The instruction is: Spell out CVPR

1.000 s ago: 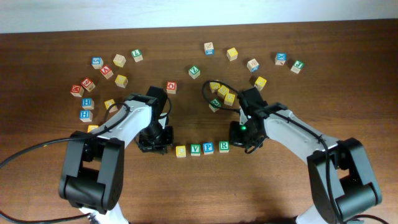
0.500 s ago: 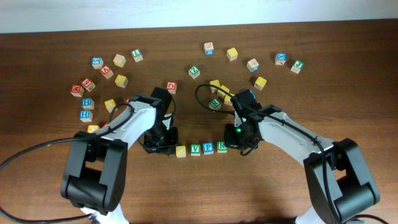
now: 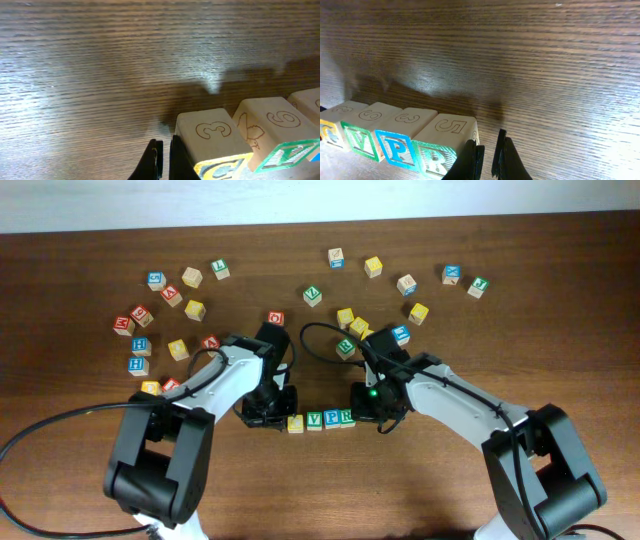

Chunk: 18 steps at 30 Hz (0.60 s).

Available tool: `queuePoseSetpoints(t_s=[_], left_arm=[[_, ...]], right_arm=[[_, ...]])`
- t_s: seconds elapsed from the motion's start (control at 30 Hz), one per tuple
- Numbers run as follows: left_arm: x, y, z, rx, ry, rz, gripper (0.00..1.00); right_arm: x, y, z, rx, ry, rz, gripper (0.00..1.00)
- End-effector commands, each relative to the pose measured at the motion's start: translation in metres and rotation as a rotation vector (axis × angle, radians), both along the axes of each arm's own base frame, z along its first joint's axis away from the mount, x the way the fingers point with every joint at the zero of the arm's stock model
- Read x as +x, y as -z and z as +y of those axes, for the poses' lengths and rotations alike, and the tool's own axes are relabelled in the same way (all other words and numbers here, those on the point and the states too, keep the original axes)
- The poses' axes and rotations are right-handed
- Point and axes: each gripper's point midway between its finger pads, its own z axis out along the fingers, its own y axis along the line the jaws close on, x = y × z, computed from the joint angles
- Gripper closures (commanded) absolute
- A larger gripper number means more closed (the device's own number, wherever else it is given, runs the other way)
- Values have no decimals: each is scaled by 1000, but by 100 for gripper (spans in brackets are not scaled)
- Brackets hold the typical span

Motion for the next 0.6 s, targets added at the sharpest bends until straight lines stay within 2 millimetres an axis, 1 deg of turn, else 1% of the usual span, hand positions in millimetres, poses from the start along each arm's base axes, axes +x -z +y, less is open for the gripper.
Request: queuePoseSetpoints(t_s=[0.0, 0.17, 0.43, 0.57], left_arm=[[-5, 3, -3, 2, -32, 21, 100], [-4, 4, -6, -1, -25, 15, 100], [-2, 4, -7, -4, -27, 4, 100], [-1, 5, -4, 15, -25, -3, 100]], right_arm=[[-4, 2, 6, 25, -2, 20, 96], [-3, 0, 12, 57, -9, 18, 95], [-2, -1, 12, 59, -8, 15, 95], [-4, 0, 12, 56, -8, 20, 96]])
